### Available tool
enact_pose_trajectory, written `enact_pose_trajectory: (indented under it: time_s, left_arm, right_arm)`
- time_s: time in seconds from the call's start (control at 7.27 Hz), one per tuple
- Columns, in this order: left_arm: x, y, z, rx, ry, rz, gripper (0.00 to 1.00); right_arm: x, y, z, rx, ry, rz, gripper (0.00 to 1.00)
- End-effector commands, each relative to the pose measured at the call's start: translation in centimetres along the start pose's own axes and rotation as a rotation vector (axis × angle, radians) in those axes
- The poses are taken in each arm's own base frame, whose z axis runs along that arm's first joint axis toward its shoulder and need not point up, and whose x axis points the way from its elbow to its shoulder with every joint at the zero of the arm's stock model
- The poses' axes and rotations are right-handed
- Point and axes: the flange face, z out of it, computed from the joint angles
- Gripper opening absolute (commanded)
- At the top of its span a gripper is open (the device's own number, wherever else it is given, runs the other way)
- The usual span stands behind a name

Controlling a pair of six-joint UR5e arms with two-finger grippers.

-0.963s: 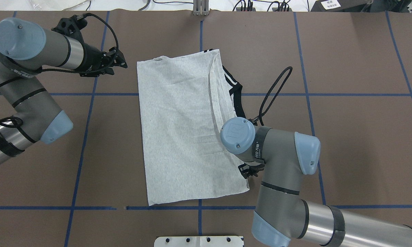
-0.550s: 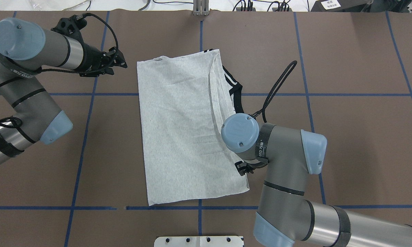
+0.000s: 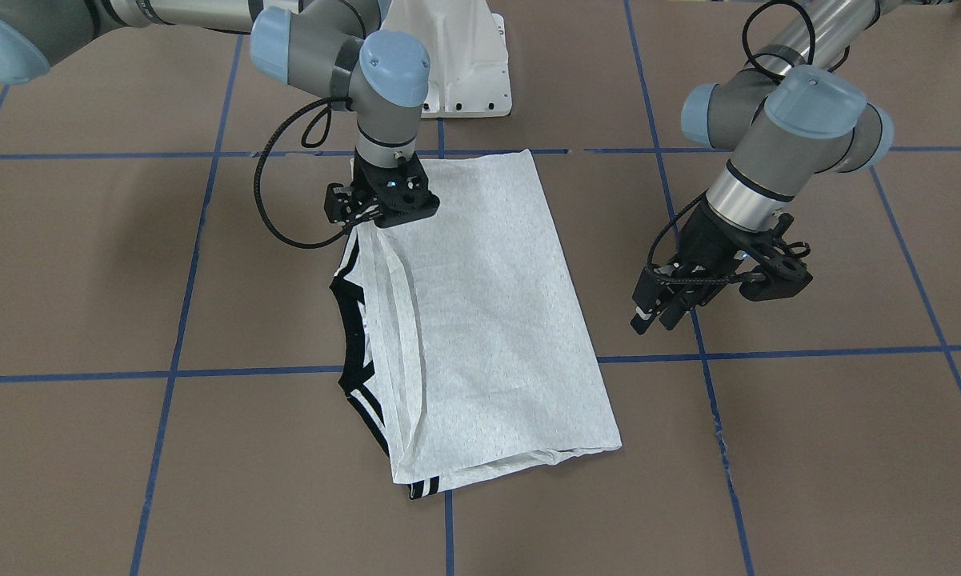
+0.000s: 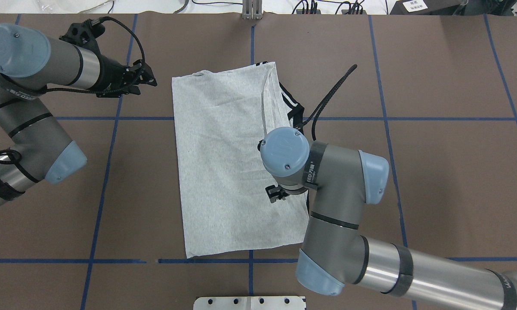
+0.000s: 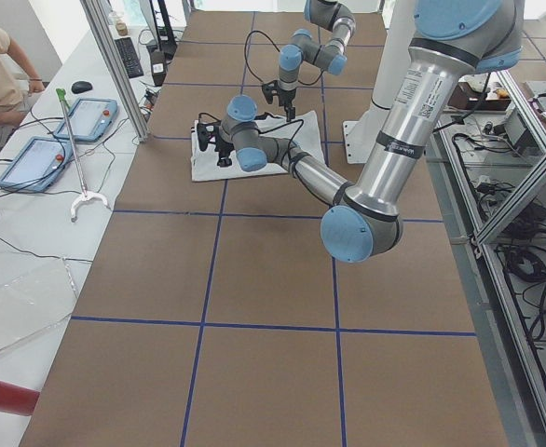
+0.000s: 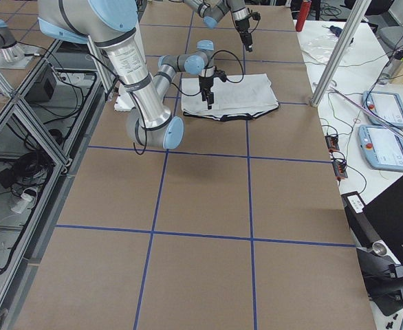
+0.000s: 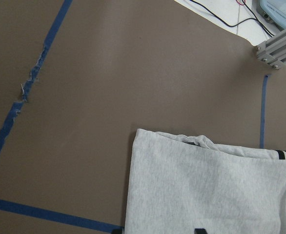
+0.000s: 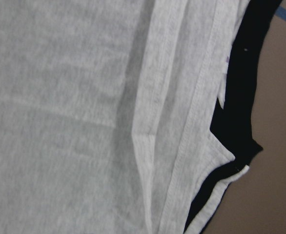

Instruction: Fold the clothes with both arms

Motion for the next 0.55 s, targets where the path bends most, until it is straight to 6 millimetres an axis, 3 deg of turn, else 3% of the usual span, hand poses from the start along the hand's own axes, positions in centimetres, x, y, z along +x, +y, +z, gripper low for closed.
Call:
enact_pose_trajectory:
  time_s: [0.0, 0.41]
  left_arm:
    - [-0.1, 0.2, -0.5, 0.000, 0.002, 0.002, 0.58]
    - [0.1, 0.3, -0.7, -0.001, -0.003, -0.001, 0.58]
  right_arm:
    - [-0.2, -3.6, 2.0, 0.019, -0.001, 0.028, 1.00]
    - [3.9, -6.7, 3.6, 0.026, 0.035, 0.036, 1.00]
